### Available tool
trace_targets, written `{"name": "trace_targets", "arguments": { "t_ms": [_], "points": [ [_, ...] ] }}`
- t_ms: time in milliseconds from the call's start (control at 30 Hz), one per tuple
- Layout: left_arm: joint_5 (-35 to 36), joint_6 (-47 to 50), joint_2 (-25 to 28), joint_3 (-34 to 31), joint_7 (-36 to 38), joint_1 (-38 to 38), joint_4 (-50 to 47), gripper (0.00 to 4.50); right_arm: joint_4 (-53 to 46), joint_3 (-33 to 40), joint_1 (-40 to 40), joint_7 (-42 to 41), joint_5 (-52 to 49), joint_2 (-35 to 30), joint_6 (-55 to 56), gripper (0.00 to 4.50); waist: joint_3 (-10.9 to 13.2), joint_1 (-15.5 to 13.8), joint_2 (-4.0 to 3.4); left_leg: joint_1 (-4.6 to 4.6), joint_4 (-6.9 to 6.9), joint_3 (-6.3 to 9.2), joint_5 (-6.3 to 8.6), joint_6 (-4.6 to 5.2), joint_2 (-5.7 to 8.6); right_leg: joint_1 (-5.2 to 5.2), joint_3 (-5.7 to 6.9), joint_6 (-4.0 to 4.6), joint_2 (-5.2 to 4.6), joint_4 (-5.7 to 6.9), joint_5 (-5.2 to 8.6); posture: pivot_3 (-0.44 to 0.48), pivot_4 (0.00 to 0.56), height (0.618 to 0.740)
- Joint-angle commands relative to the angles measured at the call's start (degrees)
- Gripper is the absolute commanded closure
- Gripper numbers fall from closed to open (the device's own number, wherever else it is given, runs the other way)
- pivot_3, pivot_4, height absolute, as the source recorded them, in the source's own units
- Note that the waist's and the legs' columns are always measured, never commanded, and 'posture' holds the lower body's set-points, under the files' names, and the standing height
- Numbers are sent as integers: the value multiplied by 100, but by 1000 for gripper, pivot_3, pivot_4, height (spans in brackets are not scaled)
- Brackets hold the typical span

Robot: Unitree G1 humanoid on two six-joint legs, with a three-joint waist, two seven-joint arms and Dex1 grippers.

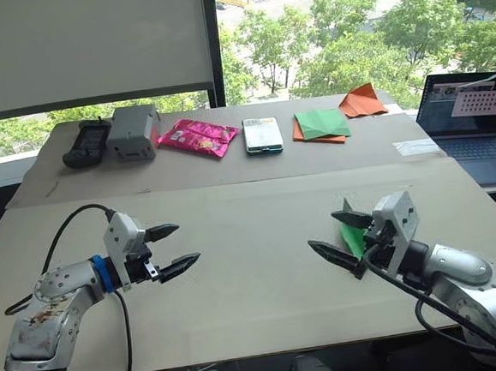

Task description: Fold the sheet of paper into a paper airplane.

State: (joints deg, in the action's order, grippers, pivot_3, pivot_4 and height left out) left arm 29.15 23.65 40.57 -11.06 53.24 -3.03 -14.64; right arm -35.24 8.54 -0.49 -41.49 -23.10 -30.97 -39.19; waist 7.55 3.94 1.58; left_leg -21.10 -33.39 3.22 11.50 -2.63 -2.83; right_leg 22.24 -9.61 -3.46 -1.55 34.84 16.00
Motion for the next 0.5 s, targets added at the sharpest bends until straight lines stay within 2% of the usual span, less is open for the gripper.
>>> {"name": "trace_targets", "arguments": {
  "t_ms": [33, 500],
  "points": [
    [55, -137, -49, -187, -78, 62, -89, 0, 122, -146, -89, -2, 114, -32, 526, 40, 2, 3, -2, -1, 2, 0, 0, 0, 0, 2, 0, 0, 1, 0, 0, 0, 150, 740],
    [131, -162, -8, -286, -104, 293, -231, 0, 491, -402, -234, 139, 23, 42, 753, 40, 2, -11, -3, 1, 0, 2, 2, -3, 0, -1, 0, 0, 2, 3, 0, 0, 150, 740]
  ]
}}
